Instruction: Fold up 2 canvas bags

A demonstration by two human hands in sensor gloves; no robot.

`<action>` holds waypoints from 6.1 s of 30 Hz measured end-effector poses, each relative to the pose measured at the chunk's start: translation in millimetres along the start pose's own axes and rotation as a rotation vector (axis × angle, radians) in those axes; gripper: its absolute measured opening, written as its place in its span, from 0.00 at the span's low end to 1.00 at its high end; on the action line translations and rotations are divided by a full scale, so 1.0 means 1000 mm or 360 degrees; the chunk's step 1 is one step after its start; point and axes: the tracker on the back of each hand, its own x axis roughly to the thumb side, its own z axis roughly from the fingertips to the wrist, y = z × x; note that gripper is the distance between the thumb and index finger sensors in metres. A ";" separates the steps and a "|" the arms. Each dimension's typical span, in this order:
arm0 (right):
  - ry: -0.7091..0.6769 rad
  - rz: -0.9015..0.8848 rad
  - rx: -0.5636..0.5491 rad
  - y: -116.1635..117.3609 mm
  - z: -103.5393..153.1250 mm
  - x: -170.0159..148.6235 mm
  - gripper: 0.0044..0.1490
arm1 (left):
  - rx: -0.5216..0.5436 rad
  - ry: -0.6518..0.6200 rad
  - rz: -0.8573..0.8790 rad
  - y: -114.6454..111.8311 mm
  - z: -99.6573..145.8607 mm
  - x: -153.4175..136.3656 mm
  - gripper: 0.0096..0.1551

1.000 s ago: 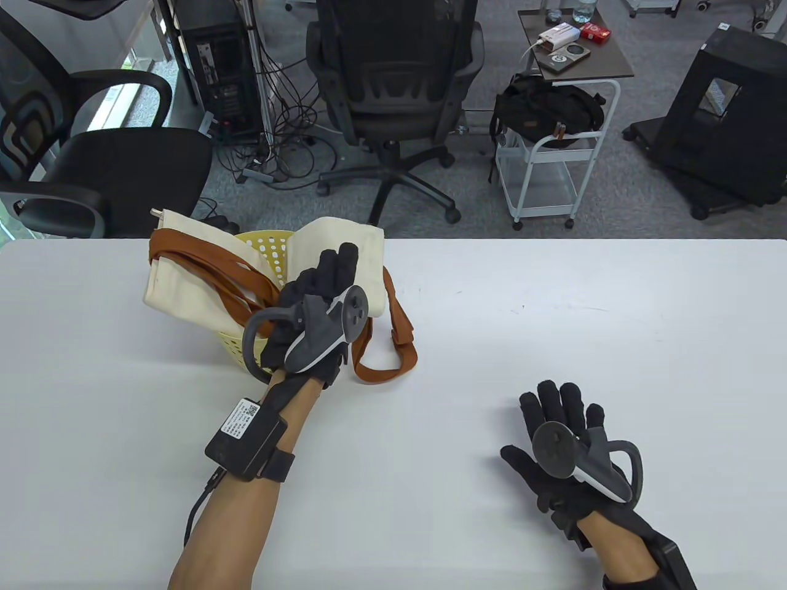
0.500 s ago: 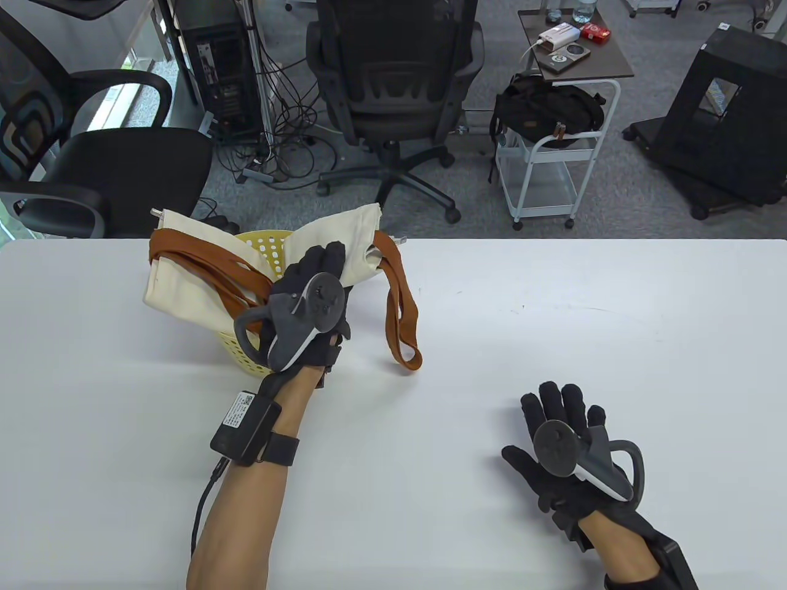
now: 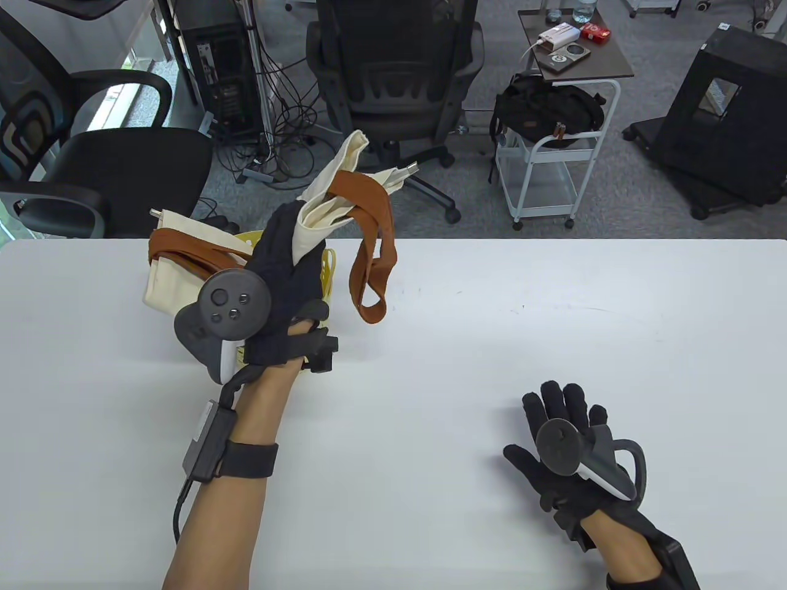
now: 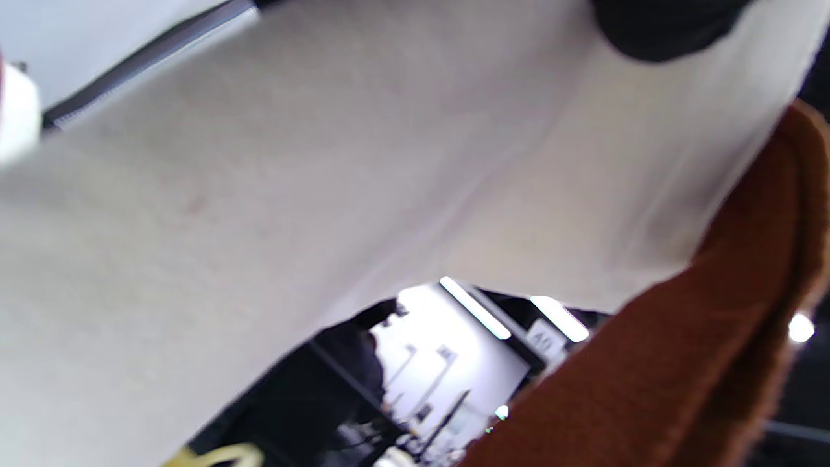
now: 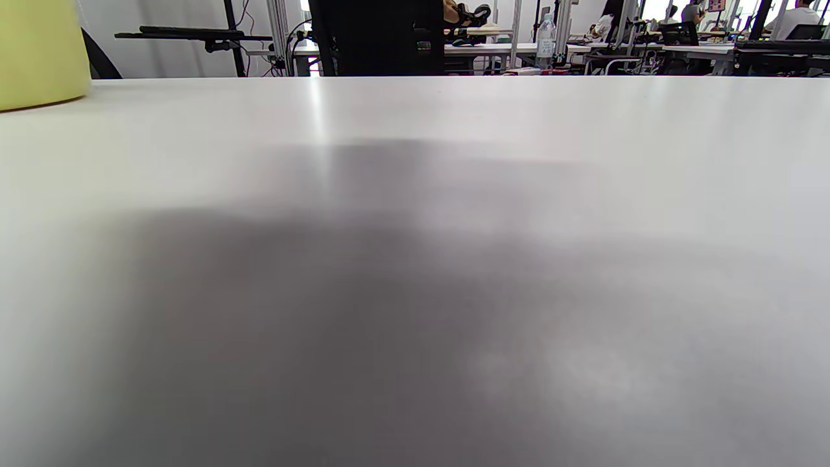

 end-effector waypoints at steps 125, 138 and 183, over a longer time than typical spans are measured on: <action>-0.0570 -0.1243 -0.0332 -0.083 -0.036 0.104 0.31 | -0.1055 0.0443 0.0723 -0.119 0.153 -0.031 0.36; -0.0089 -0.1459 -0.0086 -0.071 -0.065 0.010 0.31 | -0.1201 0.0670 0.0695 -0.105 0.121 -0.085 0.29; 0.0503 0.0774 -0.0121 0.019 -0.095 0.032 0.36 | -0.0974 0.0417 -0.1359 -0.160 0.135 -0.144 0.36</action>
